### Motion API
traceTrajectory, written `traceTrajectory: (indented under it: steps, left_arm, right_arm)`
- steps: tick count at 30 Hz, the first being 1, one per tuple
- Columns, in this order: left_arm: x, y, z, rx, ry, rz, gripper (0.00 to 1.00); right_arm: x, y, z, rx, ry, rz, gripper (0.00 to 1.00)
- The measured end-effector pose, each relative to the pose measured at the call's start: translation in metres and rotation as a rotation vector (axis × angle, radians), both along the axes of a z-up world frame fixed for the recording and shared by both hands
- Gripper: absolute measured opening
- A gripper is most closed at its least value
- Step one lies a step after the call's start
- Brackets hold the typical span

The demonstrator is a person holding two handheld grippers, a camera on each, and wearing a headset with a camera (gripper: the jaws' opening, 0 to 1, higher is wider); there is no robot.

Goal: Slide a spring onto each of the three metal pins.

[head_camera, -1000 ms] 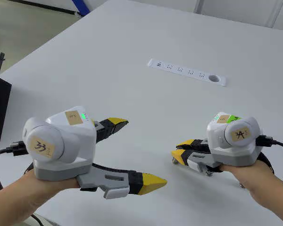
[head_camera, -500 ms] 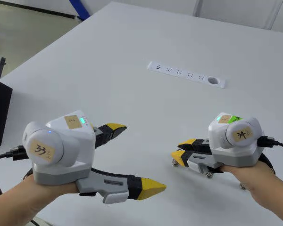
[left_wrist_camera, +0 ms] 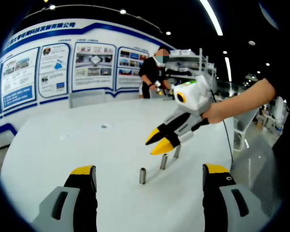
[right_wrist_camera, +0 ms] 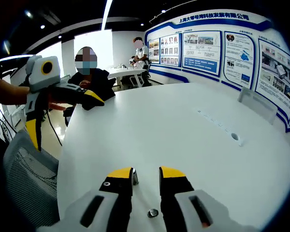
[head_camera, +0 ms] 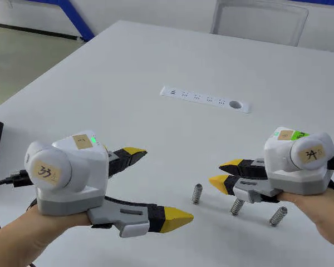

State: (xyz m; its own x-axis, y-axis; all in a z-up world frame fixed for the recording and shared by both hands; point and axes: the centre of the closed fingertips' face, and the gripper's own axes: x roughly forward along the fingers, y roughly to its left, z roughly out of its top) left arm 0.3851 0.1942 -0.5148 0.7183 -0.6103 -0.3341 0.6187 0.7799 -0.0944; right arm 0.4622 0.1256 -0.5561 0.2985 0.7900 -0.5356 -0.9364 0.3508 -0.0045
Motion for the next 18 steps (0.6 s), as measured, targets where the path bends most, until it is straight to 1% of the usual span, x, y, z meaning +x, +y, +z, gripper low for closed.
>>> traceTrajectory:
  steps: [3, 4, 6, 8, 9, 10, 11, 14, 16, 18]
  left_arm:
    - [0.003, -0.001, 0.003, 0.014, -0.008, -0.005, 0.92]
    - [0.005, -0.002, 0.003, 0.017, -0.011, -0.006, 0.92]
    - [0.007, -0.002, 0.004, 0.009, -0.012, -0.003, 0.91]
    - [0.009, -0.003, 0.004, -0.003, -0.007, 0.001, 0.91]
    - [0.010, -0.005, 0.004, -0.009, -0.004, 0.002, 0.91]
    - [0.010, -0.005, 0.003, -0.009, -0.002, 0.001, 0.91]
    - [0.010, -0.005, 0.003, -0.007, -0.001, 0.001, 0.91]
    - [0.014, -0.004, 0.003, -0.004, 0.000, 0.000, 0.91]
    - [0.016, -0.002, 0.003, -0.007, 0.001, 0.000, 0.91]
    - [0.017, -0.001, 0.003, -0.008, 0.005, -0.004, 0.91]
  right_arm:
    - [0.005, -0.018, 0.014, 0.010, -0.027, -0.026, 0.24]
    - [0.010, -0.029, 0.020, 0.006, -0.053, -0.054, 0.26]
    - [0.016, -0.048, 0.026, 0.003, -0.066, -0.095, 0.28]
    - [0.018, -0.062, 0.032, 0.030, -0.063, -0.130, 0.28]
    - [0.020, -0.075, 0.037, 0.027, -0.076, -0.161, 0.28]
    - [0.022, -0.084, 0.041, 0.017, -0.103, -0.181, 0.28]
    - [0.021, -0.090, 0.046, 0.015, -0.131, -0.182, 0.28]
    - [0.009, -0.107, 0.057, 0.033, -0.131, -0.175, 0.29]
    - [0.003, -0.114, 0.058, 0.027, -0.141, -0.164, 0.30]
    - [-0.004, -0.123, 0.055, -0.002, -0.155, -0.149, 0.31]
